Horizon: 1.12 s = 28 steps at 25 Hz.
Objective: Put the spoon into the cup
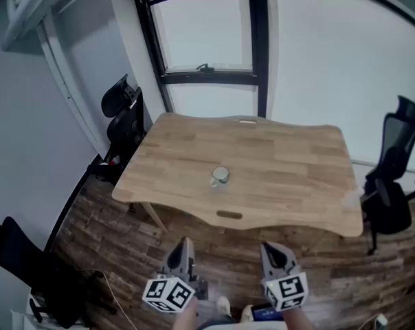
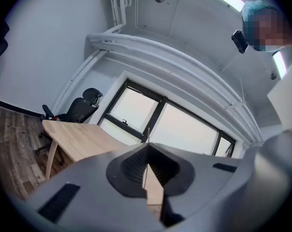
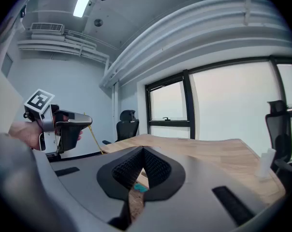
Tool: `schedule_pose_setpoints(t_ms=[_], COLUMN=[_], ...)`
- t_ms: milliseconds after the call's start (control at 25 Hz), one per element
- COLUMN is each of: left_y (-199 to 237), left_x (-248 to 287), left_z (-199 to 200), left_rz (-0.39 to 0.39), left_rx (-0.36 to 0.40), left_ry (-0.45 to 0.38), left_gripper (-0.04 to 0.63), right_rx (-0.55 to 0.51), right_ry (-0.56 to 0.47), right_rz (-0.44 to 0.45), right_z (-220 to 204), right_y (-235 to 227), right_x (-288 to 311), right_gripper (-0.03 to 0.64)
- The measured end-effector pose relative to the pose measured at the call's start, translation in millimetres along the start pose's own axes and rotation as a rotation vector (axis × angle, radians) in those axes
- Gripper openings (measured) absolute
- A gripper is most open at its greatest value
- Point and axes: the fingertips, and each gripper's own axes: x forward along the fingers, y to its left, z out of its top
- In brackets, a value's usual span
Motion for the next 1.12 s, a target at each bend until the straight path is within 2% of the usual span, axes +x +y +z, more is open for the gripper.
schedule_pose_setpoints(t_ms=[280,440,760,1120], left_y=[-12,-16,-24,-8], left_x=[-14,-25,-33,18], left_z=[-7,-2,-2,-9], left_rz=[0.0,0.006,0.014,0.011], left_rx=[-0.04,-0.033,-0.001,-0.019], left_ry=[-0.013,-0.032,-0.043,-0.03], left_gripper=[0.002,0.002,0.002,0.002], right_rx=[0.009,0.014,0.06,0.067], right_ry=[-0.012,-0.062,-0.084,-0.061], right_rz=[0.01,0.01,0.021,0.008], right_z=[0,7,5,0], right_y=[-2,-3,-14,-40], right_x=[-18,-25,-29,12], right_gripper=[-0.003,-0.003,-0.003,-0.003])
